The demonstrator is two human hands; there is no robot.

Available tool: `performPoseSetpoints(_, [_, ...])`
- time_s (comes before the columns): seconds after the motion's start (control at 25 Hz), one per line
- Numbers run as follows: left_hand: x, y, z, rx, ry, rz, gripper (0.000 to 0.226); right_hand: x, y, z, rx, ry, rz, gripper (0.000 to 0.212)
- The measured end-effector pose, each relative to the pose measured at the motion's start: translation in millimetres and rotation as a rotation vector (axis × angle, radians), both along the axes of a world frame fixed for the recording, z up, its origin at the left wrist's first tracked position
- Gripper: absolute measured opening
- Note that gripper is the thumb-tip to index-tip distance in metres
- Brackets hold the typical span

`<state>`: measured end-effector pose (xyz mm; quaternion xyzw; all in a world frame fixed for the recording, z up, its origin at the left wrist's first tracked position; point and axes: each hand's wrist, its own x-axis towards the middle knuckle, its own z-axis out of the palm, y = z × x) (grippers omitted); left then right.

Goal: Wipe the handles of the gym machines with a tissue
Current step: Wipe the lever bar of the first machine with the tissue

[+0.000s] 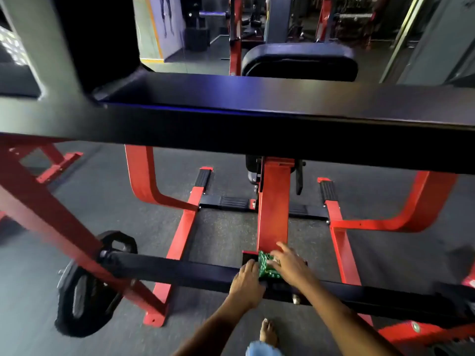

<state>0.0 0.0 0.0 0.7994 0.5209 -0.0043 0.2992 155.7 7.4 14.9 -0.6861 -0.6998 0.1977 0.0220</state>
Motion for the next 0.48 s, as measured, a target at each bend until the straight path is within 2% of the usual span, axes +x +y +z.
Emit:
performPoseSetpoints(0.08, [13,12,-6,-0.030,0.007,-0.014,0.070,7,7,-8,0.017,-0.015,-0.077,0.028])
performPoseSetpoints(0.16, [26,20,-9,-0.021,0.032,-0.037,0.074,13,6,-14,-0.005,-0.031,-0.111,0.004])
performPoseSetpoints(0.24, [36,25,-15,-0.026,0.062,-0.074,0.077,15,6,-20,0.048,-0.110,-0.074,0.007])
performPoseSetpoints(0.32, [40,31,-25,-0.038,0.093,-0.099,0.078,16,7,-29,0.117,-0.093,-0.084,0.008])
performPoseSetpoints(0.48, [37,29,-46,-0.064,0.110,-0.112,0.076,14,9,-43,0.068,-0.217,-0.033,0.029])
